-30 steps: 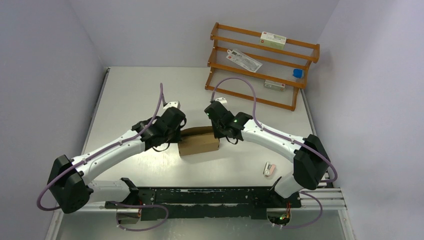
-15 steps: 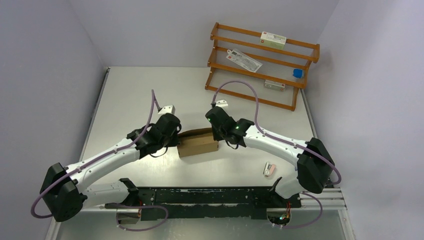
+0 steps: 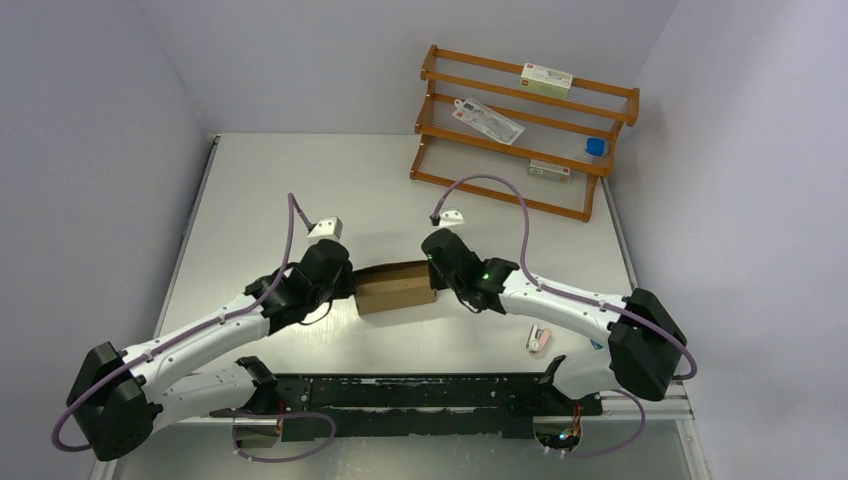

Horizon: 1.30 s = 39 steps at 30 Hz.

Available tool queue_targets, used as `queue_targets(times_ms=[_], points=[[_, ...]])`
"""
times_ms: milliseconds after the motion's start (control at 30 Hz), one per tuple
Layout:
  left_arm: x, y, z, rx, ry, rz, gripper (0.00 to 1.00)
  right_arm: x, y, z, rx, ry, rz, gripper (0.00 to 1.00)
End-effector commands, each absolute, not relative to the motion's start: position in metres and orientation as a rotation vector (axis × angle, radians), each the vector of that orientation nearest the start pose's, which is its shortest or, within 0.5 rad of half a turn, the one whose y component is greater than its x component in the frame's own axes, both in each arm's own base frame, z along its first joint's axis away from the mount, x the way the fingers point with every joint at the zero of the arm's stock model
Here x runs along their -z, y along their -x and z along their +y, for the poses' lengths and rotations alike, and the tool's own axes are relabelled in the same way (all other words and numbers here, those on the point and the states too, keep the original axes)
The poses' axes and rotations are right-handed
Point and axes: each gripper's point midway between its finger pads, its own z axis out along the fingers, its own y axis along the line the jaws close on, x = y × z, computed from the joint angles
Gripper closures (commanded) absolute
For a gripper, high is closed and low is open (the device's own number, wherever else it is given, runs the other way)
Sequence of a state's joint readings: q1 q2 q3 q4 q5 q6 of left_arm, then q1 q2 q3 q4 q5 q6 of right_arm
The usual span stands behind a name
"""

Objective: Fold the paper box

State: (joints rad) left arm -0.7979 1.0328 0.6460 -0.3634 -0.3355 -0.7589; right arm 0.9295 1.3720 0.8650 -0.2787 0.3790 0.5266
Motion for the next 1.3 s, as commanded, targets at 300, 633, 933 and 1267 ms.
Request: queue_targets(times_ms=[300,633,933,1267], points=[[-0.091,-0.220,-0.184,0.357,0.075,2.351,0.95,-0.146,-0.231,0.277,-0.490,0.357,2.239,0.68],[-0.095,-0.222,-0.179,0.339,0.065,2.312,0.95,-0.188,-0.249,0.266,-0.584,0.163,2.159,0.44],[-0.098,-0.222,-0.182,0.352,0.040,2.270,0.95,-0.180,-0.274,0.255,-0.745,-0.024,2.157,0.45],[-0.095,-0.220,-0.186,0.327,0.007,2.230,0.95,-0.140,-0.261,0.249,-0.736,-0.025,2.236,0.49]])
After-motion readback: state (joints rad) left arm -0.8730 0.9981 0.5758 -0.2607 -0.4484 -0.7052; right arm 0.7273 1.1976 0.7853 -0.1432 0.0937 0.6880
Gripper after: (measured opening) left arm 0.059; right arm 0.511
